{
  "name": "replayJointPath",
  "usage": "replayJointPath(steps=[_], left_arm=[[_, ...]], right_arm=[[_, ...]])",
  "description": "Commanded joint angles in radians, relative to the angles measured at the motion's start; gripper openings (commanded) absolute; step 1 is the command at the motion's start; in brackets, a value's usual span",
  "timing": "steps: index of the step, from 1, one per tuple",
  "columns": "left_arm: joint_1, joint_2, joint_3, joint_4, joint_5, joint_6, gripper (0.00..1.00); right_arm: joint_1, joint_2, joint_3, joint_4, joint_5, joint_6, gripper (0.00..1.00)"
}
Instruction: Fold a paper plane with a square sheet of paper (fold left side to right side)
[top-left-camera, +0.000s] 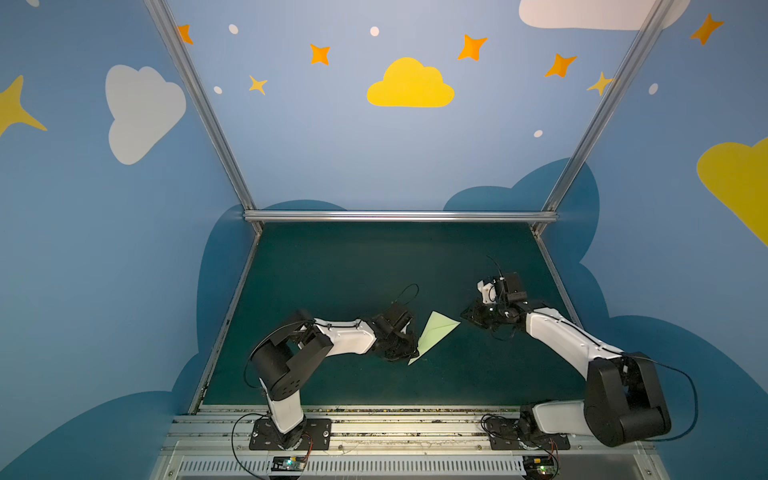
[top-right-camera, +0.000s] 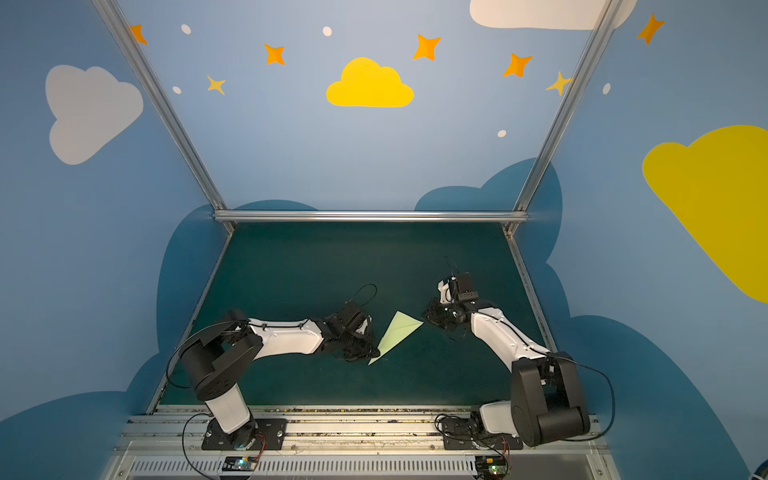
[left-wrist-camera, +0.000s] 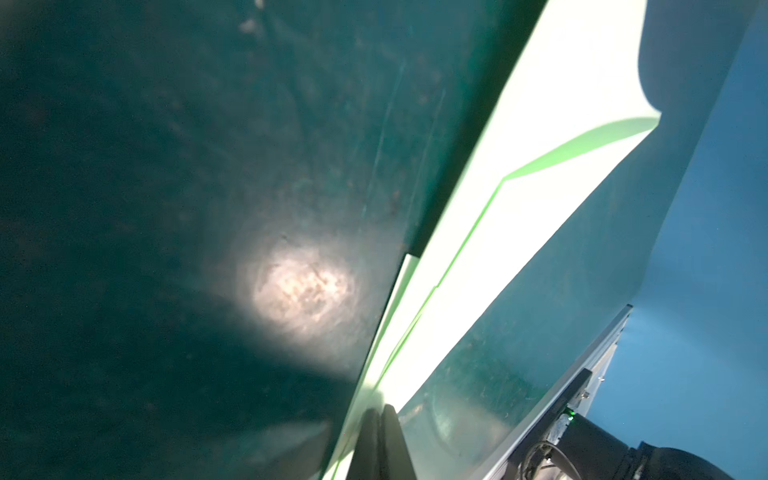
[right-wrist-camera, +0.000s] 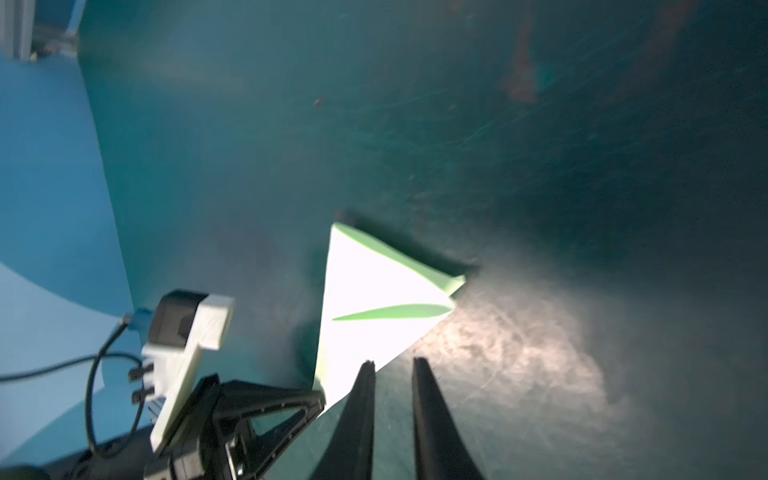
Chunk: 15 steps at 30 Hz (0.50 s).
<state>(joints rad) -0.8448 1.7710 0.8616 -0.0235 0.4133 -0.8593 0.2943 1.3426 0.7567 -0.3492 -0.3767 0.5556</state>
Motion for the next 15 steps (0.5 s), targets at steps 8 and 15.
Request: replayJointPath(steps=[8,15], left_arm=[[-0.003,0.013,0.016,-0.208,-0.082,0.11,0.03],[-0.003,0.025,0.015,-0.211,-0.091,0.116,0.03]], right_arm=[[0.14,0.003,-0.013,-0.073,0.111,-0.113,0.0],[0.192,0.102,0.021,-0.073,0.114,-0.106,0.0]])
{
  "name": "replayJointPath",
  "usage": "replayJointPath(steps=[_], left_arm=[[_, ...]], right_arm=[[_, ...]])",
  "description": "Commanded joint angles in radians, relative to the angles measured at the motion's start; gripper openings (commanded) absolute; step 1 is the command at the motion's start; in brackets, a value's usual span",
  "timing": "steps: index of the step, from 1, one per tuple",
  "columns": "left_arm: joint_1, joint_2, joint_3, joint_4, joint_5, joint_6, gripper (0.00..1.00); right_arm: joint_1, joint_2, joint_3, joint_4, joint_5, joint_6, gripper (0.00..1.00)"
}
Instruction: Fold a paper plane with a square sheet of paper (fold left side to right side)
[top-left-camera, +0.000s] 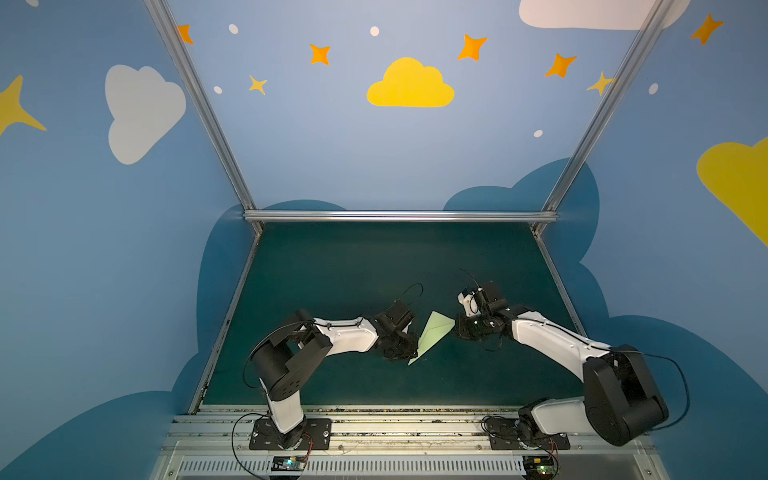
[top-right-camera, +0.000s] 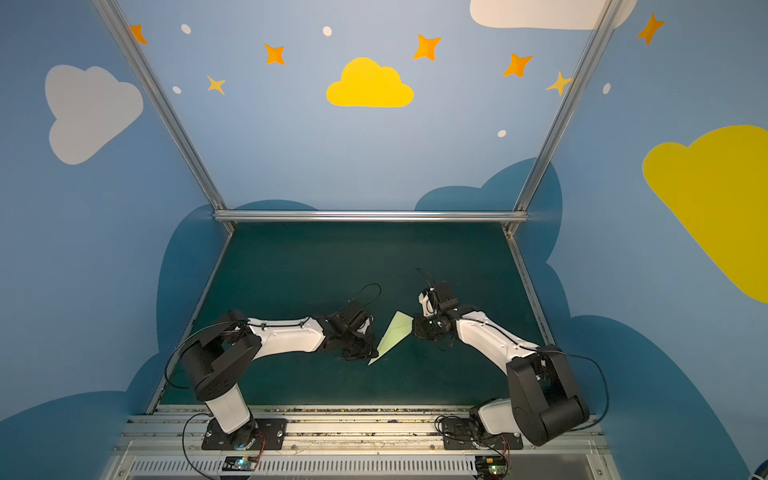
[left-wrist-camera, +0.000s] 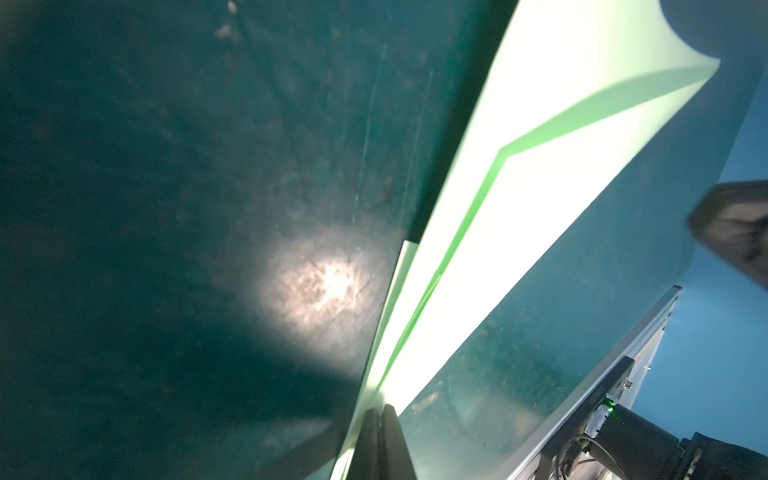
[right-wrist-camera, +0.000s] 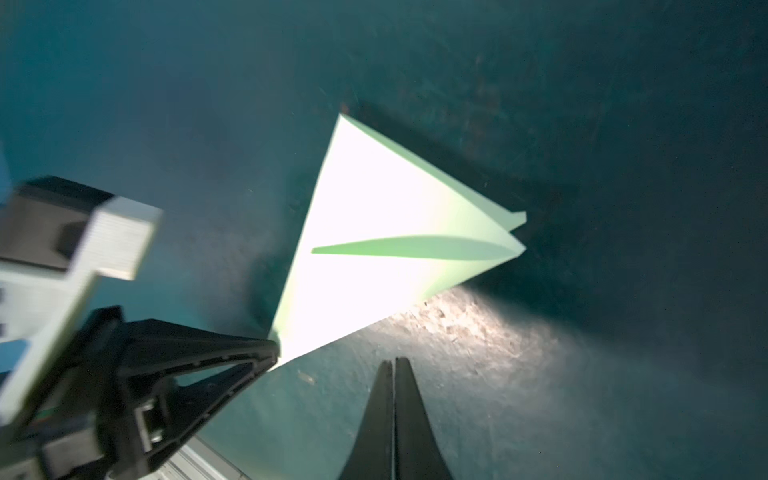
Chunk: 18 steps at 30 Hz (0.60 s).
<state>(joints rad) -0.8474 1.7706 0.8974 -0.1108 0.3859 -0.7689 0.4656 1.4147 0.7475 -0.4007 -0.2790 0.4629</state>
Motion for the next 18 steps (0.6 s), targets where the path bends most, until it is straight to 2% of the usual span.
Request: replayJointPath(steps=[1,8,18], left_arm=[[0.0,0.027,-0.021,-0.124,-0.06,0.026,0.03],[-0.001,0.034,-0.028,-0.113,-0.058,0.02,0.03],[-0.001,0.035,-0.027,-0.102,-0.042,0.015,0.03]], right_arm=[[0.031,0.045,0.036,-0.015,0.018,-0.012,0.0],[0.08,0.115,0.078,0.01,0.023,0.003,0.0],[0.095,0.103,0.104,0.031,0.025,0.04,0.0]])
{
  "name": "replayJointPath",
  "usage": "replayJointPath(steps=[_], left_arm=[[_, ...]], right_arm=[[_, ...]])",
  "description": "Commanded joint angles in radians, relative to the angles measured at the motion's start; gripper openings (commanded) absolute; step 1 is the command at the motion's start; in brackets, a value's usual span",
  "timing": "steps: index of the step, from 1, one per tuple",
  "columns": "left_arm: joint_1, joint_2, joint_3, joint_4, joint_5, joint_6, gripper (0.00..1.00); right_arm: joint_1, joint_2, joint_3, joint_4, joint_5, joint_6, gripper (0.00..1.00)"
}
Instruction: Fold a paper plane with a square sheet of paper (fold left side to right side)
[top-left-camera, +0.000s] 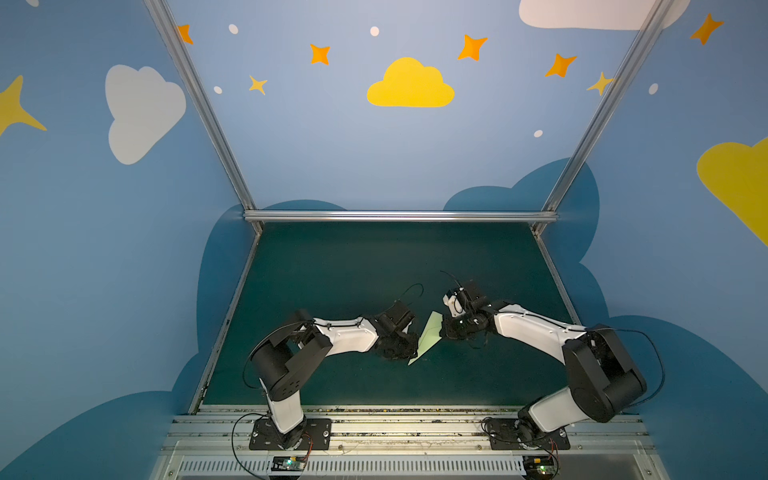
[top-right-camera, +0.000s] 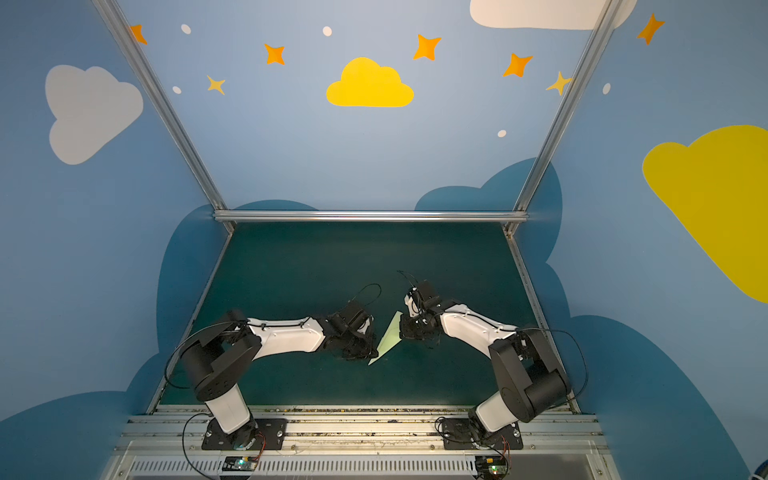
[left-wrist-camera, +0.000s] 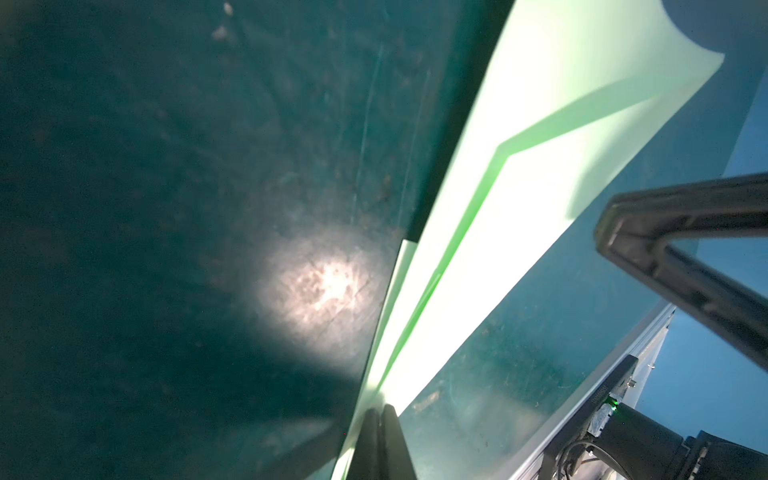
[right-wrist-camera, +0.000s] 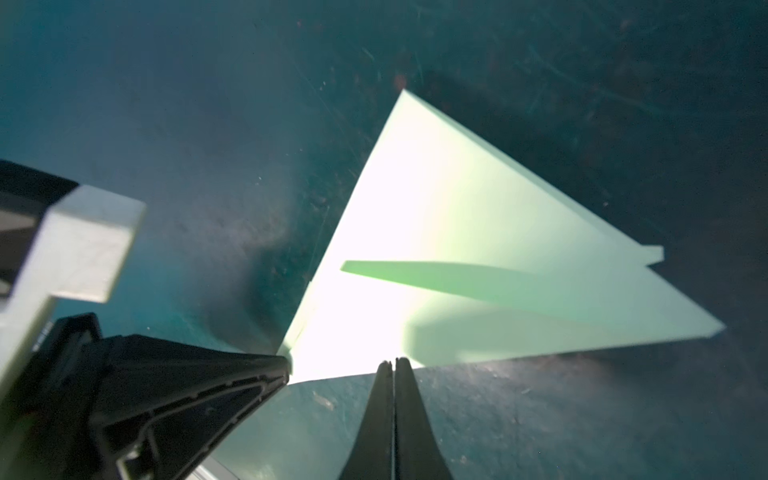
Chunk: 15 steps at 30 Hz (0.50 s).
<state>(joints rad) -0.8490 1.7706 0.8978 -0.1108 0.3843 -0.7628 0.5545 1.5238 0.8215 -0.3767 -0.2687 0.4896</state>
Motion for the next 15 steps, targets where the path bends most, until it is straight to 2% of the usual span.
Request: replayJointPath(steps=[1,8,15], left_arm=[[0.001,0.036,-0.026,-0.102,-0.039,0.009,0.03],[-0.001,0.035,-0.026,-0.105,-0.042,0.01,0.03],[0.0,0.029,-0.028,-0.108,-0.043,0.01,0.03]], right_arm=[[0.006,0.007,0.038,0.005,0.015,0.01,0.0],[-0.003,0.104,0.051,0.001,0.049,-0.028,0.0],[-0.065,0.124,0.003,0.007,0.068,-0.043,0.0]])
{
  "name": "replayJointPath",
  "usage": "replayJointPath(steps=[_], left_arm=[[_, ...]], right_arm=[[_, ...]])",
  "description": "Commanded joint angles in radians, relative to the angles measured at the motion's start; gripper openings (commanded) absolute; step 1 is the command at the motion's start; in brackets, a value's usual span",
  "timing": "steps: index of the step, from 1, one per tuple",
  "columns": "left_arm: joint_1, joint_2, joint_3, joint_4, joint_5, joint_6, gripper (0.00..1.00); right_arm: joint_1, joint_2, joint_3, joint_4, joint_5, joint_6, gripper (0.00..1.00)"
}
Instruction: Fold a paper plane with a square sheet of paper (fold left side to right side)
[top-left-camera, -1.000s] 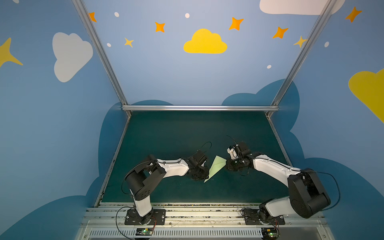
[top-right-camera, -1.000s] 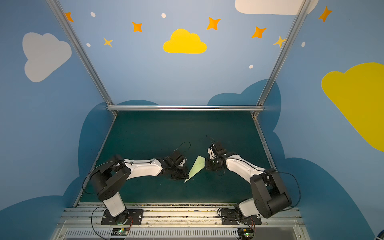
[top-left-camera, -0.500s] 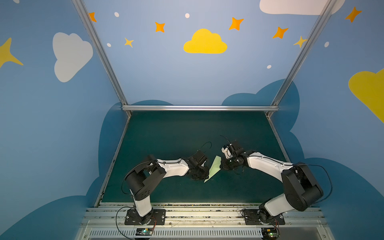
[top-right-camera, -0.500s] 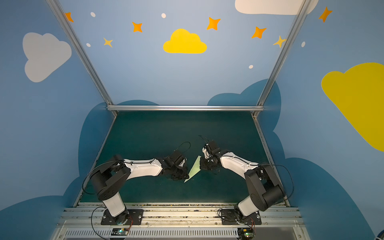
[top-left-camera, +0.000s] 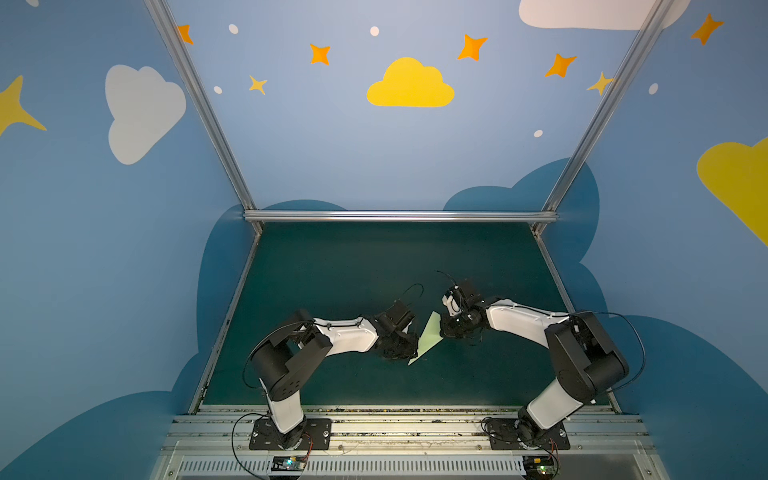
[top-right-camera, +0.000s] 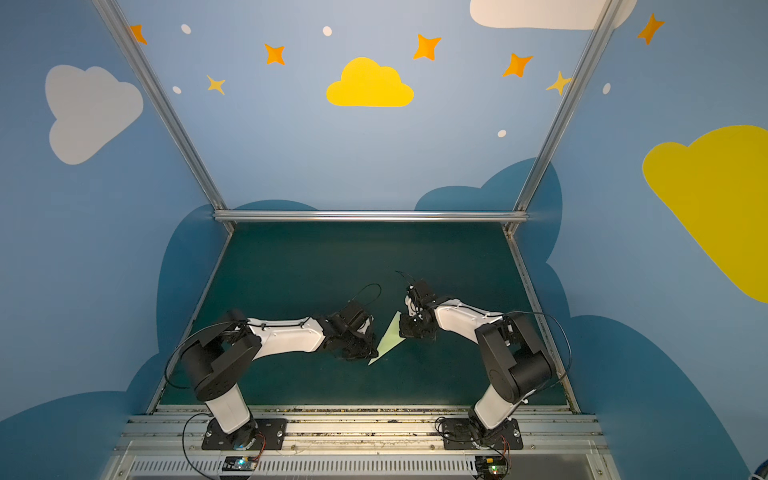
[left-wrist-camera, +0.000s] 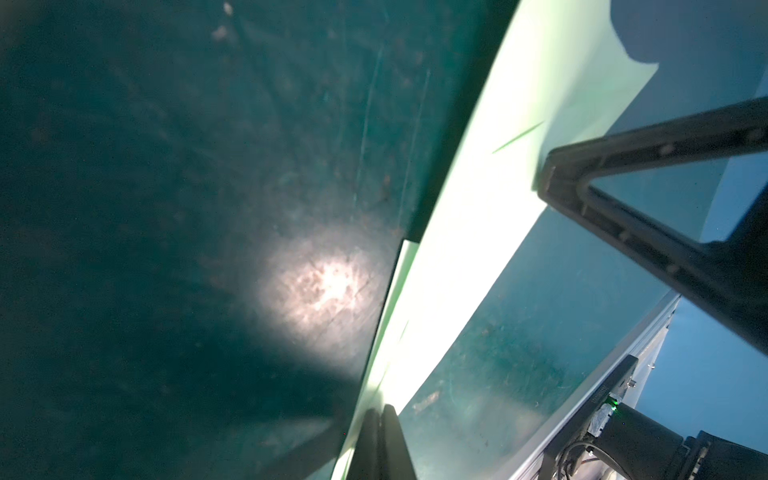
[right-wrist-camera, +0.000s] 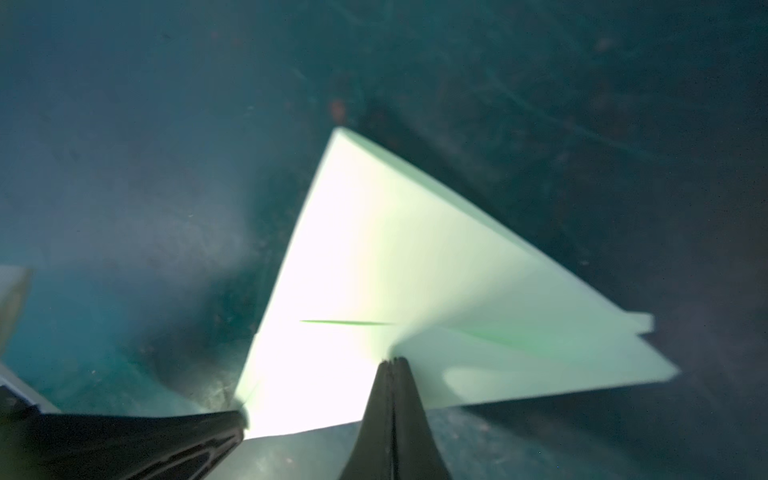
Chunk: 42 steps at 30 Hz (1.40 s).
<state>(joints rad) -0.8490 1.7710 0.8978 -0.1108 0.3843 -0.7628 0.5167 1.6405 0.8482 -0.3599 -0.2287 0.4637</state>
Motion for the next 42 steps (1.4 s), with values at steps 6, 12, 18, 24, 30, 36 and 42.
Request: replayJointPath(steps=[6,12,18,24,30,36,42], left_arm=[[0.001,0.02,-0.029,-0.111,-0.045,0.013,0.03],[0.001,0.012,-0.025,-0.118,-0.044,0.014,0.03],[0.001,0.004,-0.016,-0.128,-0.048,0.025,0.03],[0.004,0.003,-0.007,-0.14,-0.044,0.041,0.03],[0.012,-0.007,-0.001,-0.16,-0.032,0.06,0.03],[0.016,0.004,0.026,-0.184,-0.014,0.079,0.03],[0.02,-0.001,0.062,-0.214,-0.009,0.092,0.03]], right_arm=[[-0.117,0.018,-0.056,-0.038,0.041,-0.012,0.0],[-0.17,0.053,-0.02,-0.085,0.053,0.017,0.0],[-0.168,0.053,0.017,-0.142,0.108,0.094,0.0],[-0.169,0.067,0.063,-0.19,0.155,0.13,0.0],[-0.171,0.122,0.13,-0.223,0.181,0.151,0.0],[-0.176,0.136,0.191,-0.263,0.178,0.14,0.0],[-0.132,-0.112,0.088,-0.193,0.081,0.115,0.0]])
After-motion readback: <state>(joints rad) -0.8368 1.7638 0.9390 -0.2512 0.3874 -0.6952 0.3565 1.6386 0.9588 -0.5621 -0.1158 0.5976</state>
